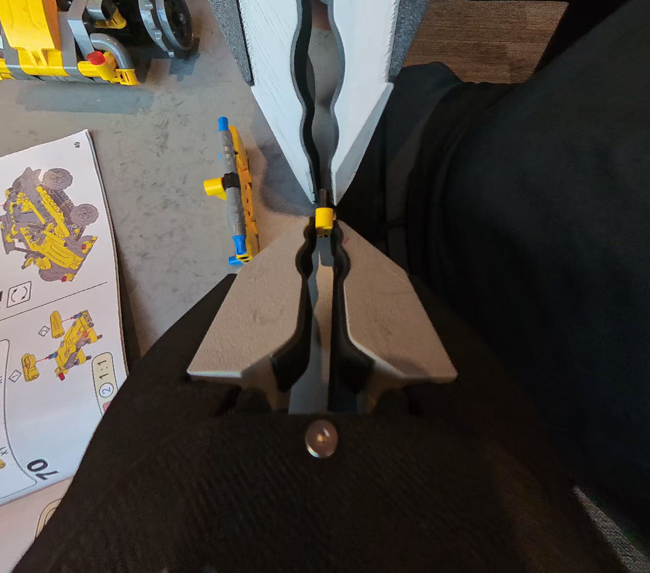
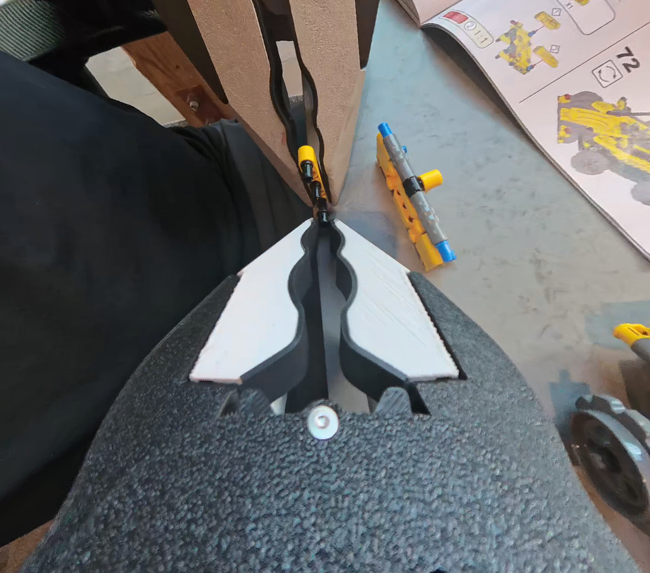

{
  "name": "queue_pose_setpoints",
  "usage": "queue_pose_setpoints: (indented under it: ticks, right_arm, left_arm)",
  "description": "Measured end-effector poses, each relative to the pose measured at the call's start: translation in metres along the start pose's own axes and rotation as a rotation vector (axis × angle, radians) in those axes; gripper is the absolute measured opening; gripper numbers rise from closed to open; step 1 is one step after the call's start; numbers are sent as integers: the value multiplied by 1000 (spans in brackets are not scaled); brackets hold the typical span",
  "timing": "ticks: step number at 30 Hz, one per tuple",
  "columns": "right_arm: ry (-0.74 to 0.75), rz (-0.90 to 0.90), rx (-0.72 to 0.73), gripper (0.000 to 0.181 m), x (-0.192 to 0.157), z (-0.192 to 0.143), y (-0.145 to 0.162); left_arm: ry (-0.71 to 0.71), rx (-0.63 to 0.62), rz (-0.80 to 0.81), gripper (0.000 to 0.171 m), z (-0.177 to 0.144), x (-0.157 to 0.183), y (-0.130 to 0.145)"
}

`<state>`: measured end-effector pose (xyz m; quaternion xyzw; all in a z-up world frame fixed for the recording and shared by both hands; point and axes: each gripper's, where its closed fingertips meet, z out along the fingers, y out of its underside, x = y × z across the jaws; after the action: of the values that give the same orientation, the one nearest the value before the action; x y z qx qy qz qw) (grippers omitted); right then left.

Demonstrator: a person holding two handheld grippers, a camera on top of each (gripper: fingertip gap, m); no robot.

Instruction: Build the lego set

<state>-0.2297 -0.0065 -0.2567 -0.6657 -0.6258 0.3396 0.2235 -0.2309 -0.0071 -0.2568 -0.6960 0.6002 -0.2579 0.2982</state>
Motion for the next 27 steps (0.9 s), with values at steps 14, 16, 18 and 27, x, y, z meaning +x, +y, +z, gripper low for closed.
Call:
queue_pose_setpoints:
  ticks: [14, 16, 18, 27]
  right_arm:
    - [-18, -3, -11, 4, 4, 7, -6]
    - [-14, 14, -8, 3, 5, 7, -6]
    - [-13, 10, -6, 6, 5, 6, -6]
    - [84, -25, 113, 18, 8, -16, -11]
  left_arm:
    - [11, -7, -32, 5, 0, -3, 1]
    - [-5, -3, -29, 5, 0, -5, 1]
    - [-21, 2, -10, 5, -1, -5, 1]
    - [-138, 58, -33, 4, -4, -16, -6]
